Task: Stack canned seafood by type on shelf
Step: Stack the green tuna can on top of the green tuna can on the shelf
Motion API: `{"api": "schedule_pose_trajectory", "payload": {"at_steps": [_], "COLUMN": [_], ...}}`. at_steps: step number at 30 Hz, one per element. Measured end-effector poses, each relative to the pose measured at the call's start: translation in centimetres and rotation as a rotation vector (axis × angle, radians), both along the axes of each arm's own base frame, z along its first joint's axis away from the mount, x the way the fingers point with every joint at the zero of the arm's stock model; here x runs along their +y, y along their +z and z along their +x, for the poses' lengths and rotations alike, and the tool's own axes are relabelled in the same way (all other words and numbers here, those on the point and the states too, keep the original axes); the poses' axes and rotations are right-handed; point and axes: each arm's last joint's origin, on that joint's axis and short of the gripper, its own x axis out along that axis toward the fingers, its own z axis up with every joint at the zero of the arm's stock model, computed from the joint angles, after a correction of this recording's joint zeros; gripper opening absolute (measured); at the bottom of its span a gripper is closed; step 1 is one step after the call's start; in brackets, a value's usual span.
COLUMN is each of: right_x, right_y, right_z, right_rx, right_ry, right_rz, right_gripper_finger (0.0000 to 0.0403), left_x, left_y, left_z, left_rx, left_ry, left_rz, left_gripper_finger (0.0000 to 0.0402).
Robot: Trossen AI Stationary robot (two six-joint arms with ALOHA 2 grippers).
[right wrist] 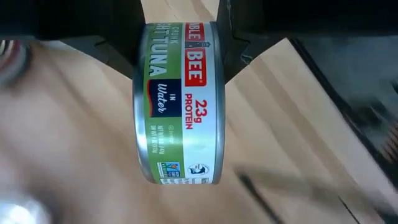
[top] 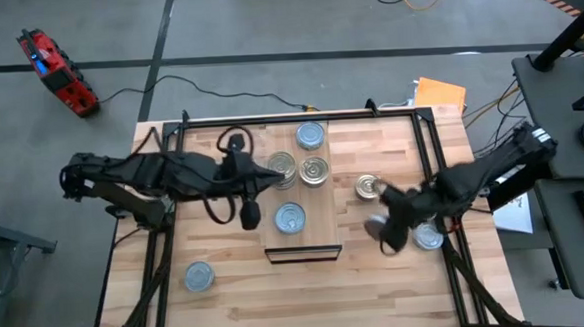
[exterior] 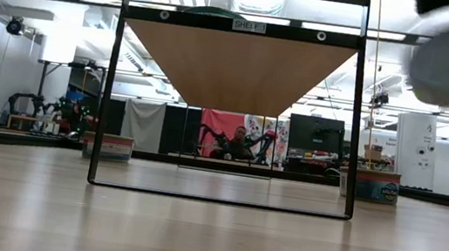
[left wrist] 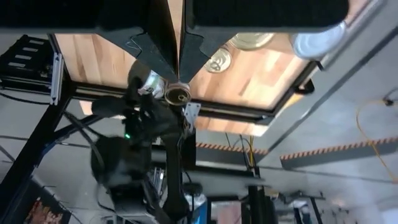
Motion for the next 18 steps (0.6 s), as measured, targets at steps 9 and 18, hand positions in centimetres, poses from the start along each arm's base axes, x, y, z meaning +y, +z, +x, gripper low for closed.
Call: {"api": "schedule_pose_trajectory", "payload": {"at_steps": [9,18], "right_x": [-7.2,-18.6], "right_y": [7.4,9.3], "right_z": [2.6,6.1], "right_rx": [-0.415,-0.856], "right_ry": [-0.202,-0.257], "right_rz": [-0.059,0.049], "right_gripper_finger": [0.0128,0.0128], "left_x": [1.0,1.3], "left_y": [2.8,3.1], "left_z": [-2.4,-2.8], "left_rx": [0.035,0.069], "left_ry": [0.086,0.100], "left_rz": [0.174,0.274], "left_gripper_finger": [0.0000,0.0000]}}
